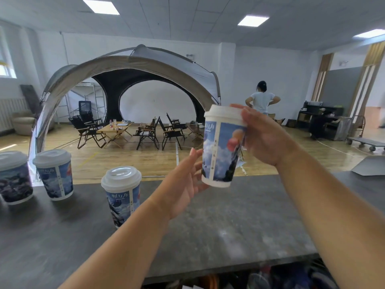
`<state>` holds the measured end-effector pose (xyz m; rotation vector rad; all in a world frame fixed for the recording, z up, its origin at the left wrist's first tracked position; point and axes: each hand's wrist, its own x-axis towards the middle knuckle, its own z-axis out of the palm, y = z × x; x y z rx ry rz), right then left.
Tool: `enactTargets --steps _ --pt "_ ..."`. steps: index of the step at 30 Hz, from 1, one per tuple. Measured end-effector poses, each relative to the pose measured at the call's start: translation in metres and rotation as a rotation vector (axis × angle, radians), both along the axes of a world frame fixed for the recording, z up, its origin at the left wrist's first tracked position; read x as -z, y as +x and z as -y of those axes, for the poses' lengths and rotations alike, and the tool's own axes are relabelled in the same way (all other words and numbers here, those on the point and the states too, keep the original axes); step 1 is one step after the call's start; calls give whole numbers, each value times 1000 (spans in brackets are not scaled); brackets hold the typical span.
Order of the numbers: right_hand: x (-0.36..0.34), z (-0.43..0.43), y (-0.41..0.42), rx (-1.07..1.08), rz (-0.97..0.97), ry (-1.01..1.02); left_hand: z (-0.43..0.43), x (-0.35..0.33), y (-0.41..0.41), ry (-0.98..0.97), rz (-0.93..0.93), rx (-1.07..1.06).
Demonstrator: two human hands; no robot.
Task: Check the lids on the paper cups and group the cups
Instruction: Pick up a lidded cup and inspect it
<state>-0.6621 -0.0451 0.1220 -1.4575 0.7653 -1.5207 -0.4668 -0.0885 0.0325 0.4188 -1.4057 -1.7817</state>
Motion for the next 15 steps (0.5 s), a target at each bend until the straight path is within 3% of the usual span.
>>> enactTargets --steps 3,8,12,15 --pt "-13 -2 0 -154 146 109 -12 1 -5 73 -70 176" --pt "-9 0 4 -297 202 158 -26 0 -12 103 -219 323" --pt "-18 2 14 -169 229 173 -36 -12 -10 76 -234 155" --pt "-27 -11 37 172 -62 98 -41 -16 -9 -97 -122 -197"
